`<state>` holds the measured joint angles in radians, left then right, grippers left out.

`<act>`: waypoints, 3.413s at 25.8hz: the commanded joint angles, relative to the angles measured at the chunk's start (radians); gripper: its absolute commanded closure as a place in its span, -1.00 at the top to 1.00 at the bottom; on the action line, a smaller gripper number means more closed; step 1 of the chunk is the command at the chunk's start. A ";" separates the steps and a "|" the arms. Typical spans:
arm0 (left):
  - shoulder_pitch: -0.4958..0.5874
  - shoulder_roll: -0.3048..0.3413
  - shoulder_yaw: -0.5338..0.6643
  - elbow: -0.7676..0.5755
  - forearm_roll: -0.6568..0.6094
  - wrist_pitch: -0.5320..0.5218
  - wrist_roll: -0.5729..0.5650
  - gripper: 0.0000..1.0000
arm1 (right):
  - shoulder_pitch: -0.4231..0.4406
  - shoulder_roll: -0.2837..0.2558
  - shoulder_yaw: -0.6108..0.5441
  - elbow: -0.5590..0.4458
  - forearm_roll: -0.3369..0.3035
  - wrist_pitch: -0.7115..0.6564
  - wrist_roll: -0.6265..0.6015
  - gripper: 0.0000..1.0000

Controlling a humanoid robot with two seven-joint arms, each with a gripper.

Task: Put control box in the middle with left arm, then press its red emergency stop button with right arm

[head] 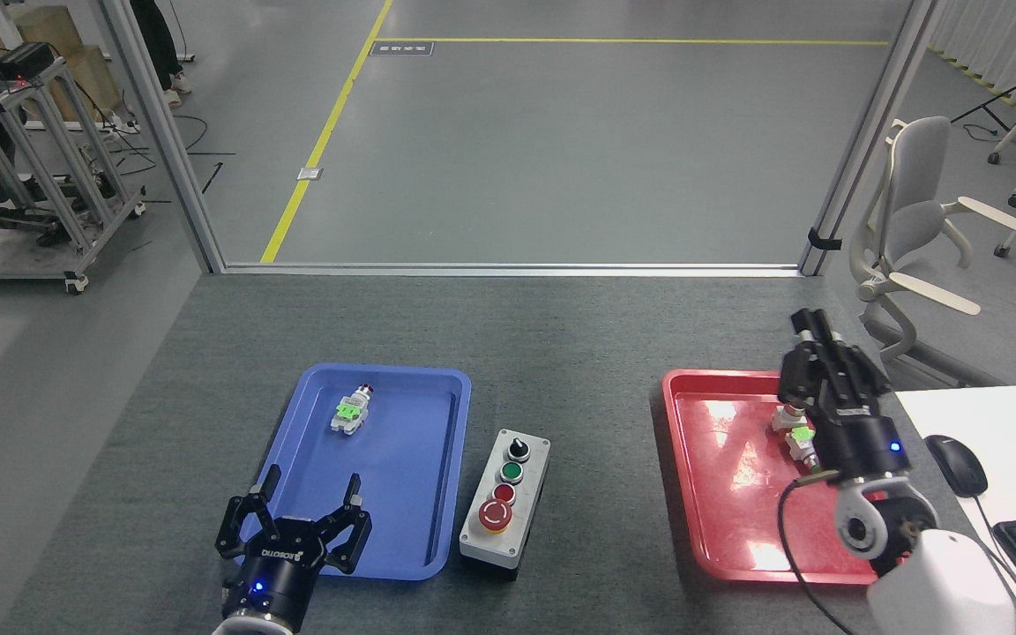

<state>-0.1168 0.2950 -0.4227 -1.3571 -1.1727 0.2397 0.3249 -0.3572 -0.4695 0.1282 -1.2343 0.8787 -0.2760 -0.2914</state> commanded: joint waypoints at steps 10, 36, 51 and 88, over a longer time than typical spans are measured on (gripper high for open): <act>-0.081 0.021 0.318 0.105 0.015 -0.390 -0.122 0.97 | -0.131 0.143 0.522 0.095 -0.017 0.001 0.058 -1.00; -0.078 -0.013 0.414 0.159 -0.001 -0.424 -0.112 0.99 | -0.120 0.241 0.634 0.312 0.008 -0.092 0.123 -1.00; -0.050 0.033 0.418 0.158 0.001 -0.436 -0.061 1.00 | -0.134 0.253 0.674 0.392 0.014 -0.092 0.123 -1.00; -0.024 -0.109 0.522 0.108 -0.154 -0.470 -0.145 0.99 | 0.072 0.002 -0.007 0.161 -0.014 -0.094 0.109 0.99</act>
<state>-0.1360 0.1953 0.0941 -1.2518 -1.3253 -0.2268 0.2038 -0.3246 -0.4689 0.1421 -1.0383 0.8651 -0.3681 -0.1813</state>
